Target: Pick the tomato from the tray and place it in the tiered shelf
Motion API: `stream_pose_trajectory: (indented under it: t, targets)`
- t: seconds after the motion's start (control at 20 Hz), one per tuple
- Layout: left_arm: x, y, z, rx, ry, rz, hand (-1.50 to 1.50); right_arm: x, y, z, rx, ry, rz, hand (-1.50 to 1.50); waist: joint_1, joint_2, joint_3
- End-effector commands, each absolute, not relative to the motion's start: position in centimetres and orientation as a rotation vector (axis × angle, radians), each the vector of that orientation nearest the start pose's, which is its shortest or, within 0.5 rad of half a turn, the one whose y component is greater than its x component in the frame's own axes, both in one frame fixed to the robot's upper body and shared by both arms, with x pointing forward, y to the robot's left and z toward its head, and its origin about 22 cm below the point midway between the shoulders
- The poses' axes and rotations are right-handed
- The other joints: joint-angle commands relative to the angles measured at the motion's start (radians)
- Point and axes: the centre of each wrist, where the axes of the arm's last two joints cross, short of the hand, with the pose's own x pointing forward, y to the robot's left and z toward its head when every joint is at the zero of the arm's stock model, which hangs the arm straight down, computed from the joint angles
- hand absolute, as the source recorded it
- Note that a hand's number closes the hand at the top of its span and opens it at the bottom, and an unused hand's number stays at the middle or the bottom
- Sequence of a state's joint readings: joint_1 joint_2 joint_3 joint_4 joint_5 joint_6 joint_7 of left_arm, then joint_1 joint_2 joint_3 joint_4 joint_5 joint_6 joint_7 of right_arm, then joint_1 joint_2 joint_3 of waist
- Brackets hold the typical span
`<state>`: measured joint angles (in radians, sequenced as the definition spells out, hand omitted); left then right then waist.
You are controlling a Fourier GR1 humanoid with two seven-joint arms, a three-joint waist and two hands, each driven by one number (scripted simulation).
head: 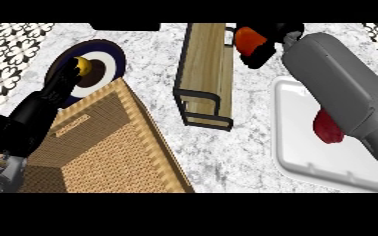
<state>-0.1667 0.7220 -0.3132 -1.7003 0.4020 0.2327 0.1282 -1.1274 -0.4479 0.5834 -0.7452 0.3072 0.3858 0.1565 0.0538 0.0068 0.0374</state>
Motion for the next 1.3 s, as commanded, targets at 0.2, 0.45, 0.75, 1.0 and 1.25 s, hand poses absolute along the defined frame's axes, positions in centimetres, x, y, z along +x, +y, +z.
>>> stream_pose_trajectory:
  t: [0.2,0.45,0.75,1.0,1.25]
  targets:
    - [23.2,28.3,3.9,0.122,-1.356,-0.272,0.00,43.2,-21.7,25.7,-0.198,-1.937,1.480,1.50,-0.060,0.026,-0.030]
    - [22.1,27.4,3.2,0.088,-1.372,-0.307,0.00,43.5,-27.5,27.7,-0.110,-2.064,1.363,1.50,-0.030,0.037,-0.036]
    - [22.6,26.6,3.0,0.074,-1.383,-0.322,0.00,44.5,-26.3,29.9,-0.109,-2.098,1.349,1.50,0.000,0.035,-0.040]
    - [23.5,26.5,3.1,0.078,-1.384,-0.337,0.00,45.5,-23.5,28.9,-0.140,-2.107,1.320,1.50,-0.002,0.033,-0.041]
    - [23.4,26.2,3.0,0.078,-1.381,-0.338,0.00,46.1,-20.3,28.7,-0.143,-2.108,1.364,1.50,0.020,0.038,-0.041]
